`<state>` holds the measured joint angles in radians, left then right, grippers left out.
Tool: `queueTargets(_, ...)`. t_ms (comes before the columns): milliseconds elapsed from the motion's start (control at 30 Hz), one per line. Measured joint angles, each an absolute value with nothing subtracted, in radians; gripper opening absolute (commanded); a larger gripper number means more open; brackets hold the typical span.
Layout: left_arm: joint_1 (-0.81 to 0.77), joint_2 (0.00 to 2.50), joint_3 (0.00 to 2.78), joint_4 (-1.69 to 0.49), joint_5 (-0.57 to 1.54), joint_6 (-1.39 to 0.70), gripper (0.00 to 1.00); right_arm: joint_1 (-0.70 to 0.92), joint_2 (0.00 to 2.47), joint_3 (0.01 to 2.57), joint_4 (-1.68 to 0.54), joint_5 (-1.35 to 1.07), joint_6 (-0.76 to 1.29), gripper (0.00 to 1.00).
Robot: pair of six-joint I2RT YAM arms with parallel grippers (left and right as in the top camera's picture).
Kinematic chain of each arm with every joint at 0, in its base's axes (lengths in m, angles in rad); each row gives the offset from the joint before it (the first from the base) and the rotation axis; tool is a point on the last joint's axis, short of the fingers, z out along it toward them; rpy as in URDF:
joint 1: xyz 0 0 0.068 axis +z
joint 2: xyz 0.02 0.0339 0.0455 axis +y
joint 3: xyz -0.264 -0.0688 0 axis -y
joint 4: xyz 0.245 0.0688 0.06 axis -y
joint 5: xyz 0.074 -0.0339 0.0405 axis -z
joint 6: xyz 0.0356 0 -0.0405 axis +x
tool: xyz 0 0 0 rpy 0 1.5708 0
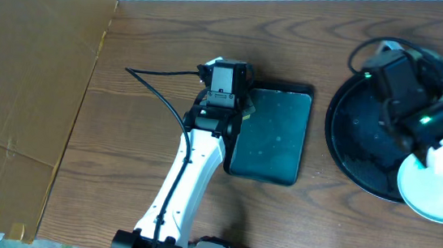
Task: Clean dirty plates on tray and stack at the side
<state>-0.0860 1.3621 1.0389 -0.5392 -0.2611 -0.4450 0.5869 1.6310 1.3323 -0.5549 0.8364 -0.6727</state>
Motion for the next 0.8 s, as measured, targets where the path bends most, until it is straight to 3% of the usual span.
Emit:
queueTargets(300, -0.086, 1.362, 1.039, -0.539, -0.261, -0.445, 0.07, 0.322, 1.600, 1.331, -0.566, 0.553, -0.319, 0.01)
queueTargets(633, -0.086, 1.362, 1.039, -0.539, -0.261, -0.445, 0.07, -0.322, 1.499, 1.330, -0.692, -0.027, -0.167, 0.01)
queueTargets(800, -0.086, 1.362, 1.039, -0.537, -0.261, -0.445, 0.07, -0.545, 1.523, 1.293, -0.669, -0.203, -0.139, 0.01)
